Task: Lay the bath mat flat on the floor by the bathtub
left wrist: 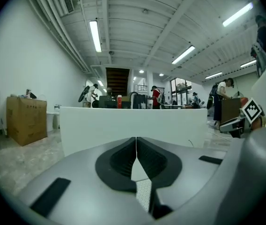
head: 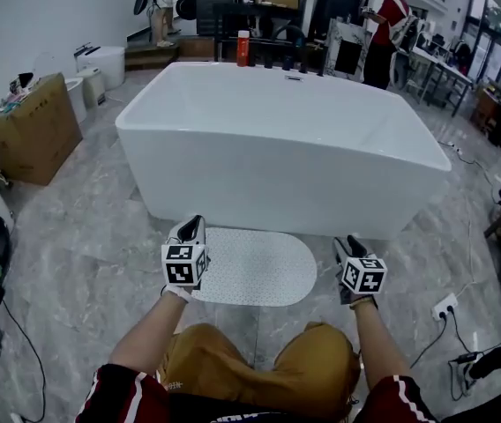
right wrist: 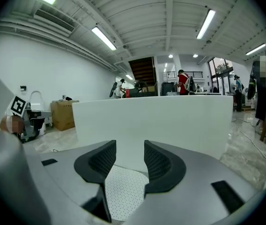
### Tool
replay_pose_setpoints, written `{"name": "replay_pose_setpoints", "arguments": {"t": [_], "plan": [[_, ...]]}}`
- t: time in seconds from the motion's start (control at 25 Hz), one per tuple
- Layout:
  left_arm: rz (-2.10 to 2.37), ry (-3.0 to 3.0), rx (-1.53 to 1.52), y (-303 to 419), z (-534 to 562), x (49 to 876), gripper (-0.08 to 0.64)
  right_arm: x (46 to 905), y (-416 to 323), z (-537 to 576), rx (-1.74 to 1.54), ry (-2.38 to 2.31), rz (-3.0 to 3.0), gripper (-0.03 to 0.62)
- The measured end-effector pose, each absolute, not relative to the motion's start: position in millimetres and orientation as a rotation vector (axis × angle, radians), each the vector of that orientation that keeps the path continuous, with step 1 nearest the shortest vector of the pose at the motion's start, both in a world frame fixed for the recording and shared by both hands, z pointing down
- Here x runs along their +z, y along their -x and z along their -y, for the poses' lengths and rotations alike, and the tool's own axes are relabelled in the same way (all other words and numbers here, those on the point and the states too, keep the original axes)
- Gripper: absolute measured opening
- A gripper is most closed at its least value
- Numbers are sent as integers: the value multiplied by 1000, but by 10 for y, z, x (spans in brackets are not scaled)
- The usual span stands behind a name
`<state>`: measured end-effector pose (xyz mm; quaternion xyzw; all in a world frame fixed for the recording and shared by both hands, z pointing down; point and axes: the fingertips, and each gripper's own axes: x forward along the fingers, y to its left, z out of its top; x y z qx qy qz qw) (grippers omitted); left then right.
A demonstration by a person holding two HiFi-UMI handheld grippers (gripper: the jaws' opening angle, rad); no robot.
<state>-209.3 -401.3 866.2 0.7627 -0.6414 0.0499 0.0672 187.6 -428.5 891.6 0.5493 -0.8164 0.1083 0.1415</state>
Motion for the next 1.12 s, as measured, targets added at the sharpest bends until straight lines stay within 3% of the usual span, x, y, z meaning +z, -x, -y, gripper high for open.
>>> {"name": "replay_pose_setpoints", "arguments": {"t": [0.36,0.8,1.12], "plan": [[1883,-2432,94,1820,3765,8031,17,8143,-1822,4071,258,-1701,2475,202],[1917,-2427,93,1786,3896,7705,17,7978,-1692,4285,237,-1645,2508,201],[1960,-2405,175,1698,4006,6699,17,7051,-1799,4420,280,-1642,2483,199]]}}
